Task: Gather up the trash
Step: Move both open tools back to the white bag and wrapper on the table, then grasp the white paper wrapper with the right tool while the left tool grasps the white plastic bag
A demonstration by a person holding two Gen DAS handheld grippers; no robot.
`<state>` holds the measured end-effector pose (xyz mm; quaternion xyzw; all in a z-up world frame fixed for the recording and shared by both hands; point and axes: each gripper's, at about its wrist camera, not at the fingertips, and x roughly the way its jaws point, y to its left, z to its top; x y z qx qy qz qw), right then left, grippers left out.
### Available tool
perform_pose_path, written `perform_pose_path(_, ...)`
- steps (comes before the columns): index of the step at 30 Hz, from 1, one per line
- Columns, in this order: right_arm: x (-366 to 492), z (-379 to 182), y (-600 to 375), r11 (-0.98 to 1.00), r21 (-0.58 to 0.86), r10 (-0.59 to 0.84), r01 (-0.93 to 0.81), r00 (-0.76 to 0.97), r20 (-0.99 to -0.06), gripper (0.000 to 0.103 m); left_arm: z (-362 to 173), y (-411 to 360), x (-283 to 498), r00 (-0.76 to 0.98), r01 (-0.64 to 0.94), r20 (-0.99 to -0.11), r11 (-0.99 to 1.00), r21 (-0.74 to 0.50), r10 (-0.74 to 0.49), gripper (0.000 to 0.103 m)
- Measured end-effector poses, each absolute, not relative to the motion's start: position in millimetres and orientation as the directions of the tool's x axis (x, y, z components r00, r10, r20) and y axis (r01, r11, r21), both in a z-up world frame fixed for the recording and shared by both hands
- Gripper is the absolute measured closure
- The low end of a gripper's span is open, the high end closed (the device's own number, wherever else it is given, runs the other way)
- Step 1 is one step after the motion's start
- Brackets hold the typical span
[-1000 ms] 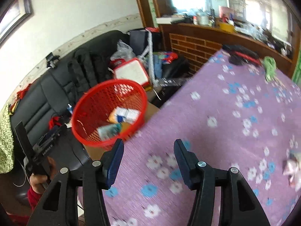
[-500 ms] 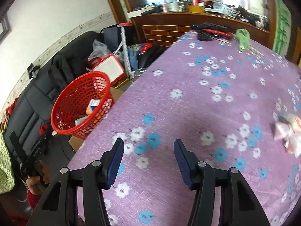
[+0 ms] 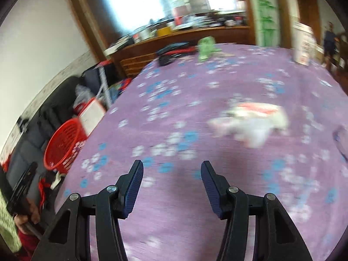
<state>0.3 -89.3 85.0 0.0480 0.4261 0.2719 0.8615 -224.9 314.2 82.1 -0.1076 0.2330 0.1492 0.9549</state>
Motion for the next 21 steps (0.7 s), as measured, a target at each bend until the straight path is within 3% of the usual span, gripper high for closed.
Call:
perform_pose_path(8, 33, 96, -177, 0.882, 0.374, 0.472, -0.288, 0.542, -0.695, 0.042, 114, 184, -158, 0.846, -0.039, -0.533, 0.995, -0.094, -0.017, 0.019)
perform_pose_path(14, 83, 97, -199, 0.881, 0.419, 0.466, -0.218, 0.543, -0.699, 0.037, 115, 79, -108, 0.766, 0.189, -0.611, 0.979, -0.08, -0.198, 0.019)
perform_pose_path(19, 126, 92, -201, 0.878, 0.444, 0.461, -0.181, 0.568, -0.682, 0.037, 103, 23, -65, 0.682, 0.305, -0.684, 0.95, -0.058, -0.26, 0.019)
perform_pose_path(21, 139, 82, -203, 0.868, 0.466, 0.473, -0.169, 0.565, -0.676, 0.037, 93, 8, -40, 0.664, 0.312, -0.711, 0.95, -0.021, -0.233, 0.019)
